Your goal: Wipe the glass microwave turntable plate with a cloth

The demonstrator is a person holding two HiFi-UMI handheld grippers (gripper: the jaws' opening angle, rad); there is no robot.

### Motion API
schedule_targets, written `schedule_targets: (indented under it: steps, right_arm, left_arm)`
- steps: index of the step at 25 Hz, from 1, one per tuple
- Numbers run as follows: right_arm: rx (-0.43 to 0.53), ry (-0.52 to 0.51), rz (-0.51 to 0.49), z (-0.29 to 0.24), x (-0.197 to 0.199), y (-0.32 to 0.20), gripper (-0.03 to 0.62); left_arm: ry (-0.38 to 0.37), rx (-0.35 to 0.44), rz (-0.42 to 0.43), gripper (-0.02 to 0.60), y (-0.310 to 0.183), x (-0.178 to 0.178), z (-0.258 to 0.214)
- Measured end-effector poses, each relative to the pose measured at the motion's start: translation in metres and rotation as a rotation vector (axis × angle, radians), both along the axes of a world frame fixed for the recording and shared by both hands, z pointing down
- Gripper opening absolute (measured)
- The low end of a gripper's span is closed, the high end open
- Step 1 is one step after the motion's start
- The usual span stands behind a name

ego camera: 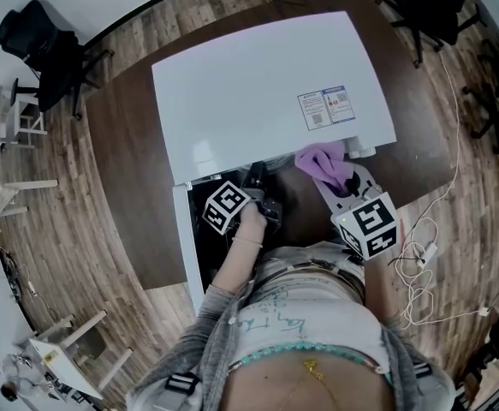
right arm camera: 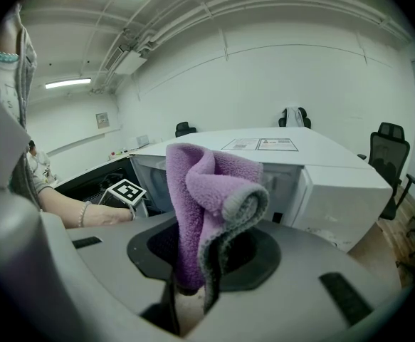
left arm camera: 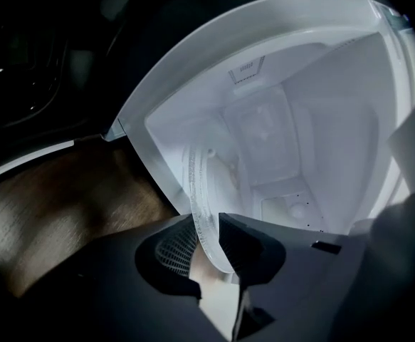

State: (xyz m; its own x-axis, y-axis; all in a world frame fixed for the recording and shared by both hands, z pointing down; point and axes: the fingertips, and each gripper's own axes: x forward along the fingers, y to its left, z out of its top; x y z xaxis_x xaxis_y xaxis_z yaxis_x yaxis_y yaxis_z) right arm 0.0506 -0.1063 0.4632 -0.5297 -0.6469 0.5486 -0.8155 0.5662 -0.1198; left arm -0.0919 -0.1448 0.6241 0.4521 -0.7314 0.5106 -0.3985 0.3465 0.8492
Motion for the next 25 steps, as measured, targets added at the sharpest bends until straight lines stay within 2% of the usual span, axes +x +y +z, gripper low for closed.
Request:
schedule_targets:
  steps: [5, 25]
  right_arm:
    - [0.002, 0.007, -0.003, 0.000, 0.001, 0.000, 0.112]
    - [0.019, 0.022, -0.017, -0.003, 0.002, 0.006, 0.112]
  left_arm:
    - [0.021, 0.014, -0.009, 0.093, 0.001, -0.001, -0.001]
    - [0.008, 0.023, -0.010, 0.091, 0.022, -0.006, -0.003]
